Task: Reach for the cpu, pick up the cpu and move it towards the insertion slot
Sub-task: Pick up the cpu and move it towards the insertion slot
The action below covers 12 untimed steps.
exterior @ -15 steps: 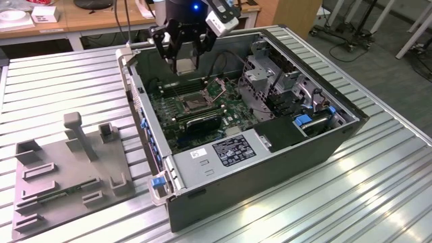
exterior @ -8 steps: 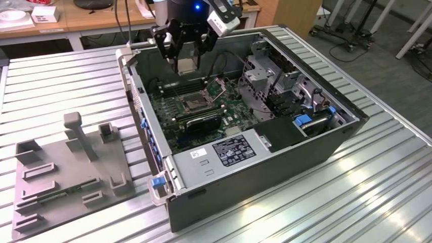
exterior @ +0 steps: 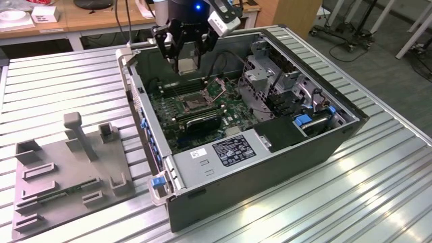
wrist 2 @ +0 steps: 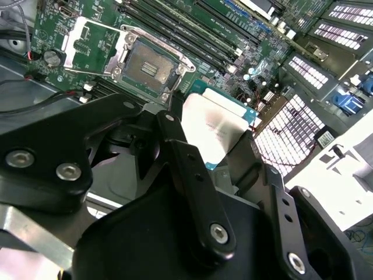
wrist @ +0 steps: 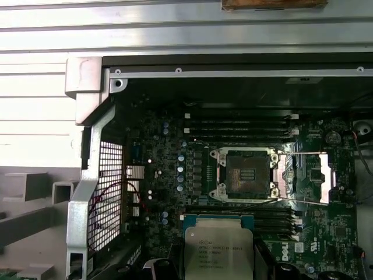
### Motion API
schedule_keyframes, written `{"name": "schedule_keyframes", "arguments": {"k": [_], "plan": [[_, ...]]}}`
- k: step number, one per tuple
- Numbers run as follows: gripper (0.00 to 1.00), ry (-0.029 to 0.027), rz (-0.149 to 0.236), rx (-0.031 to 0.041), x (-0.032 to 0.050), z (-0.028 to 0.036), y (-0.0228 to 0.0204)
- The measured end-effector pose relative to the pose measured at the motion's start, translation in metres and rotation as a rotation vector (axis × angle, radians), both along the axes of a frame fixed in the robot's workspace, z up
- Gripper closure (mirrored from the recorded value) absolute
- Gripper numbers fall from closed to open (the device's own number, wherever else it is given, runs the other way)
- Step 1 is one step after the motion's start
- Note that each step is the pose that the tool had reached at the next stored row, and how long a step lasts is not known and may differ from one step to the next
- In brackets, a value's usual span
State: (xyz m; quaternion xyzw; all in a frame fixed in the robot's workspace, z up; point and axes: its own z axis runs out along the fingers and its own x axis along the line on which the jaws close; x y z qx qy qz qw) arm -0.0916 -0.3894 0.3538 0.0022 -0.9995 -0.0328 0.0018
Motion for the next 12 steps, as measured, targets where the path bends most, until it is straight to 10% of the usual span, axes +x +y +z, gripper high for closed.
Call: {"name": "schedule_keyframes", "arguments": {"k": [12], "plan": [[0.45, 0.0001, 0.000, -0.0001, 0.0021, -0.0008, 0.0008]]}}
